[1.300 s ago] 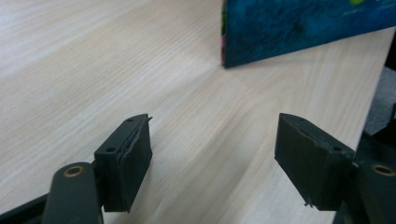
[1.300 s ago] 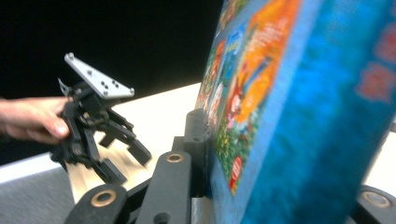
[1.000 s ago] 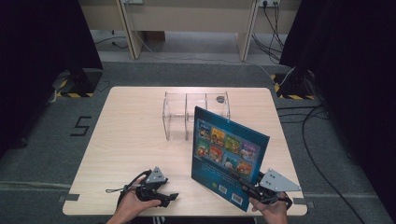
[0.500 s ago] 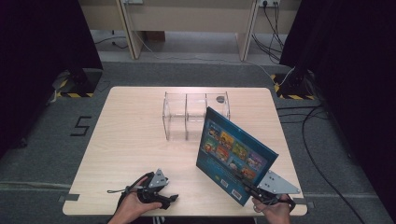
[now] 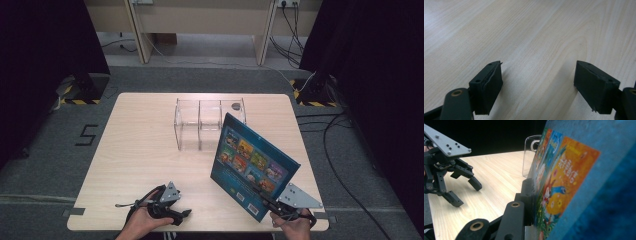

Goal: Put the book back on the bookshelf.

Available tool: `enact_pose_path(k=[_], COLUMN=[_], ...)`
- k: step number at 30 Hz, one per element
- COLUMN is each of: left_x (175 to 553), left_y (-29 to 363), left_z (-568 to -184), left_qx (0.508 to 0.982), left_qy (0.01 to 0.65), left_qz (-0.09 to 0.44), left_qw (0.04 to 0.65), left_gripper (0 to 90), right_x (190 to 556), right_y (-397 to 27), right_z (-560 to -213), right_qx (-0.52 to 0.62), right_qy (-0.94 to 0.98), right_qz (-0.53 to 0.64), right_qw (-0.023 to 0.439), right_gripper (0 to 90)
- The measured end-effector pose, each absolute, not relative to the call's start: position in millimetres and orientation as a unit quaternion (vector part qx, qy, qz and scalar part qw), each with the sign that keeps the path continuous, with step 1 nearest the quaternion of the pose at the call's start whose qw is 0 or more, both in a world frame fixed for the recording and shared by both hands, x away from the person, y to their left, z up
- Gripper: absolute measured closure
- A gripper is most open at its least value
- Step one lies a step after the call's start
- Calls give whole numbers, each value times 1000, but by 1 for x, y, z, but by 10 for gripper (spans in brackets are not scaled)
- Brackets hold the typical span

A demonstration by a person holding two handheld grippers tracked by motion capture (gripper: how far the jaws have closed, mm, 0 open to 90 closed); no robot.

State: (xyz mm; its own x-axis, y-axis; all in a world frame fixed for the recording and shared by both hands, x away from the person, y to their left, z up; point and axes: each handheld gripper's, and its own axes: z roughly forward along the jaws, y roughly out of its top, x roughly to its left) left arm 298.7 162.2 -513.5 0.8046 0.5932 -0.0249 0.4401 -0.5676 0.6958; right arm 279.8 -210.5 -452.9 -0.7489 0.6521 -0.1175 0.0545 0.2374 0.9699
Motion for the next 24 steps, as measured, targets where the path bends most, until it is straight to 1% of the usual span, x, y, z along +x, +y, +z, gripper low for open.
enact_pose_path(k=[2,14,16,24], left_x=[299,299,299,299], left_y=[162,162,162,162], left_z=[-514,-514,-514,-514], left_qx=[879,879,879,879], left_qy=[294,292,292,291], left_qz=[106,106,106,106], left_qw=[360,361,361,362], left_gripper=[215,210,210,208], right_x=[277,272,270,272], right_y=[-207,-196,-193,-184], right_z=[-452,-452,-452,-455], right_qx=[225,221,205,228], right_qy=[747,742,746,729], right_qz=[562,570,568,588], right_qw=[275,276,283,268], right_gripper=[760,756,759,739])
